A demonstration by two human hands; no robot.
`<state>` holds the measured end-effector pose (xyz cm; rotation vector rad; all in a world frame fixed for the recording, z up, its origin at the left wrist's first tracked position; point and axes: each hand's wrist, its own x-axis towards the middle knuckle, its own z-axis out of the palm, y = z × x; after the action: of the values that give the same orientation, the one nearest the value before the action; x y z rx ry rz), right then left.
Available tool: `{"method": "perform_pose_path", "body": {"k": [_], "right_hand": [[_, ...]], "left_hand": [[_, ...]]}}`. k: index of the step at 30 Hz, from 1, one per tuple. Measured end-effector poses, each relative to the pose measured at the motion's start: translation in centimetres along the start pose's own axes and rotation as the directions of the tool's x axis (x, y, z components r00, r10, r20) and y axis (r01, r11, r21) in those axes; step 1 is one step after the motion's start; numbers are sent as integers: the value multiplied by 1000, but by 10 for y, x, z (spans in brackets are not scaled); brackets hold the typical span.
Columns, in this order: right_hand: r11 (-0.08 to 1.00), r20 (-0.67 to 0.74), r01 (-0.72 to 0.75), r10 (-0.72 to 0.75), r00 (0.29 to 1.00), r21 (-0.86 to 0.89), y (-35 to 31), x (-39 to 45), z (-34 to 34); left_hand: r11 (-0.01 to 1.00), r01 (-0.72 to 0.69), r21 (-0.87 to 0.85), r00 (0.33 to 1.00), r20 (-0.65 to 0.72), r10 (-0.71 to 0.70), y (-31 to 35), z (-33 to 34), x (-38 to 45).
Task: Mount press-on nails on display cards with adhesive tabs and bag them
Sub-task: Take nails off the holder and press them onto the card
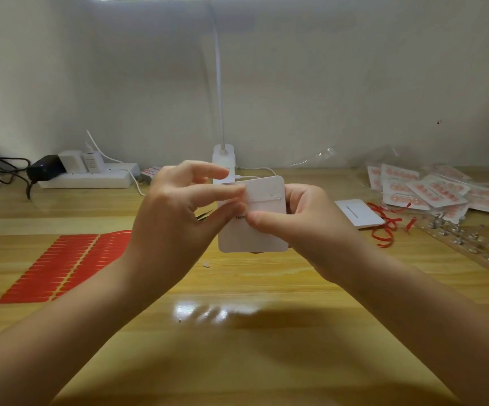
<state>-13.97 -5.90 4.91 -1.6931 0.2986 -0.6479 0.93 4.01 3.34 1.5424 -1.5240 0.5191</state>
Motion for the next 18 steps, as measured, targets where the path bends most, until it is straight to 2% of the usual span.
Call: {"method": "perform_pose_path", "body": {"k": [6,14,18], "right_hand": [[1000,3,9,-9,1000,11,-3,-1,0],[1000,-7,0,0,1000,11,-2,-1,0],[1000,0,24,-24,1000,6,-3,-2,1]], "left_hand": [[995,-45,90,998,-42,48,1,2,0],[992,-66,106,996,-49,71,1,2,-1],[976,-118,183,989,-69,132,1,2,-1]]}}
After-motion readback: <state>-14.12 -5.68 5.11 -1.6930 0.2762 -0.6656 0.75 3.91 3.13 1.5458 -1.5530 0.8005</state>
